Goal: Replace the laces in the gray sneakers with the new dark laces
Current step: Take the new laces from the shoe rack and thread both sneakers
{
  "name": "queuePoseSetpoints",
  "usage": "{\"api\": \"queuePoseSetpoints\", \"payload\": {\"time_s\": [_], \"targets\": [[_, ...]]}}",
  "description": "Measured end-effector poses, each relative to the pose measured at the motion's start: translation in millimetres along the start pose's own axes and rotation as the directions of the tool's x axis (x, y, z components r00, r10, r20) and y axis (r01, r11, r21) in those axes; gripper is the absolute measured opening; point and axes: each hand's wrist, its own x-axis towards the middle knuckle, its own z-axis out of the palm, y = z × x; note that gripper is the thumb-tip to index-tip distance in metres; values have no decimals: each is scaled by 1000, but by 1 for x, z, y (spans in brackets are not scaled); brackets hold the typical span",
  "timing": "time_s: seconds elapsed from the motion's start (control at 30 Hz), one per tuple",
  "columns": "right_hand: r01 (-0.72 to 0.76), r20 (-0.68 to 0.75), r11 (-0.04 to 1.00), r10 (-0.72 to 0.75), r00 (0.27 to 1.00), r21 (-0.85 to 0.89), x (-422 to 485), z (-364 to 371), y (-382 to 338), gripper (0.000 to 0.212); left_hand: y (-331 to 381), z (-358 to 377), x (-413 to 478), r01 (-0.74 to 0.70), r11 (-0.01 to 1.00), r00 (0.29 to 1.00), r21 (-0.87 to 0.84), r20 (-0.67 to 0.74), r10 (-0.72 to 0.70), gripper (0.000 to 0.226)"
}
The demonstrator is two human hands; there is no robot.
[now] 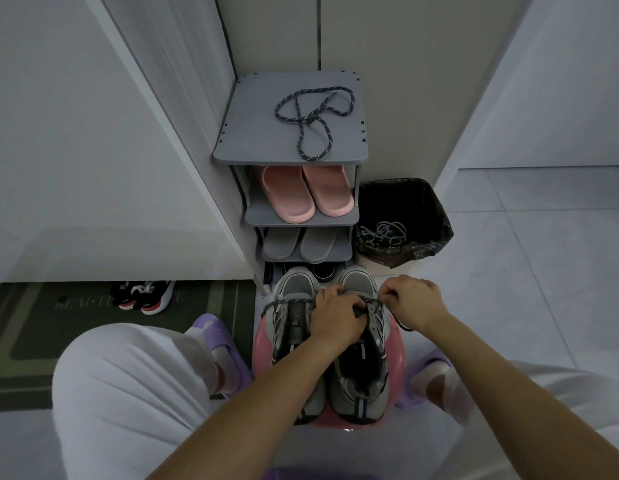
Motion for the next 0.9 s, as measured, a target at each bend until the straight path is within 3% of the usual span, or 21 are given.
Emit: {"api": "queuePoseSetpoints", "payload": {"time_s": [0.1,0.23,0.53,0.77,0.9], "targets": [[-18,-40,999,19,999,42,0,2,-4,17,0,0,0,5,1000,1000,-8,5,-5,28],[-26,-54,999,24,998,-29,0,4,-6,18,0,-1,0,6,1000,1000,-12,12,-6,28],[24,-16,999,-24,1000,-49,-2,4,-4,16,1,0,0,13,1000,1000,-21,14,-13,29],[49,49,985,-41,998,-168,-7,2,-1,18,1,-1,-1,12,1000,1000,-18,18,-11,29],[38,33,997,-36,999,-69,-7,7,-4,18,2,-1,-1,20,1000,999,-10,28,-19,29]]}}
